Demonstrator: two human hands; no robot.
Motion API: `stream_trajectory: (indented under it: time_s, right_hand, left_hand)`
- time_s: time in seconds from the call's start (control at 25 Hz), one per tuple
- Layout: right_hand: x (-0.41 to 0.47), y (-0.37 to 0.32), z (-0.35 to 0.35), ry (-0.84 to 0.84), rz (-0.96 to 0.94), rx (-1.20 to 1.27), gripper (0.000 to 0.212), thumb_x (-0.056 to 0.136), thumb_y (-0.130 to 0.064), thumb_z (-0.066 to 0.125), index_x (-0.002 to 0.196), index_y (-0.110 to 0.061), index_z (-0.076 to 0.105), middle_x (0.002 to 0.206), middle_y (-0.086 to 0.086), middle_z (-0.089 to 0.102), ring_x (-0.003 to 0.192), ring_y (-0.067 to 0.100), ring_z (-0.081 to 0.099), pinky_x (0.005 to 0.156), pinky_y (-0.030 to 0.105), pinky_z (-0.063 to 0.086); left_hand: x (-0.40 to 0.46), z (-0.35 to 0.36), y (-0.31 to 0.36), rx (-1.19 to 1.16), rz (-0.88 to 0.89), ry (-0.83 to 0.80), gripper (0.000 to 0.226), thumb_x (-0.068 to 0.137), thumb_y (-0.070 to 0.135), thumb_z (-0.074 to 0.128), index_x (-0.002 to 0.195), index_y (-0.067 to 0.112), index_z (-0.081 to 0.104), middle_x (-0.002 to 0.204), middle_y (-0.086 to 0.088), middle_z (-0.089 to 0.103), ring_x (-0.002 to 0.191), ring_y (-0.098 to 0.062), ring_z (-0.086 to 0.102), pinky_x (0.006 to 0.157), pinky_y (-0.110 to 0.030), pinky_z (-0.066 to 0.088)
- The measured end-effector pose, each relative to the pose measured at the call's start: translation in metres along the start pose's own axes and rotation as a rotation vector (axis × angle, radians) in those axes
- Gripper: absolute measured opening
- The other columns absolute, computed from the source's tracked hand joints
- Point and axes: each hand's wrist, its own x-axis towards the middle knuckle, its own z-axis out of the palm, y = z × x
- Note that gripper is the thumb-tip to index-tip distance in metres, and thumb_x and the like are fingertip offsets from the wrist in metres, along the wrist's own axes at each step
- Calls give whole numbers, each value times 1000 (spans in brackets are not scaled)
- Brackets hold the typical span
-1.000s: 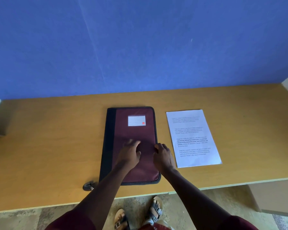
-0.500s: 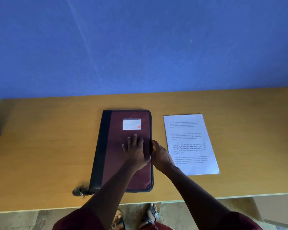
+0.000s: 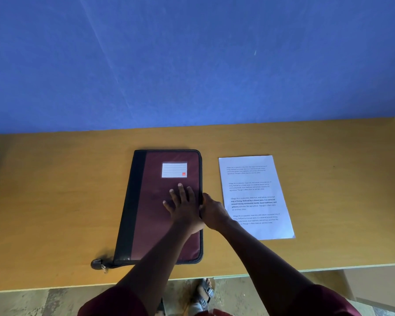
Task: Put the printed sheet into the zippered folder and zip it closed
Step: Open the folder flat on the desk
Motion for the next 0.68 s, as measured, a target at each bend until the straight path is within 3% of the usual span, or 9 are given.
stream_trajectory:
  time_s: [0.24, 0.4, 0.6, 0.68]
  right_hand:
    - [3, 2, -9, -27, 29, 50, 30, 104, -26, 39, 128, -10, 48, 109, 20, 64, 95, 37, 65, 79, 50, 58]
    - [5, -3, -9, -2, 87, 25, 30, 103, -25, 38, 126, -12, 53, 111, 21, 65, 94, 36, 63, 73, 41, 52]
    - [8, -12, -9, -14, 143, -49, 36, 98, -18, 49, 132, -8, 52, 123, 18, 63, 105, 33, 61, 82, 34, 50]
    - [5, -15, -4, -9, 142, -105, 36, 94, -21, 55, 127, -11, 51, 114, 14, 66, 88, 28, 61, 58, 28, 47]
  left_hand:
    - [-6, -13, 1, -24, 32, -18, 118, 75, 63, 65, 155, 18, -10, 163, -15, -20, 147, -49, -13, 114, -69, 6]
    - [-15, -35, 0, -48, 105, -18, 117, 75, 59, 68, 155, 21, -9, 164, -13, -15, 147, -52, -6, 113, -68, 18]
    - [-37, -71, -1, -71, 175, -6, 106, 82, 37, 67, 154, 33, -10, 165, -12, -11, 146, -54, 1, 109, -62, 35]
    - [-46, -89, 0, -48, 191, 28, 101, 84, 32, 64, 155, 35, -8, 165, -11, -8, 146, -53, 10, 104, -57, 42]
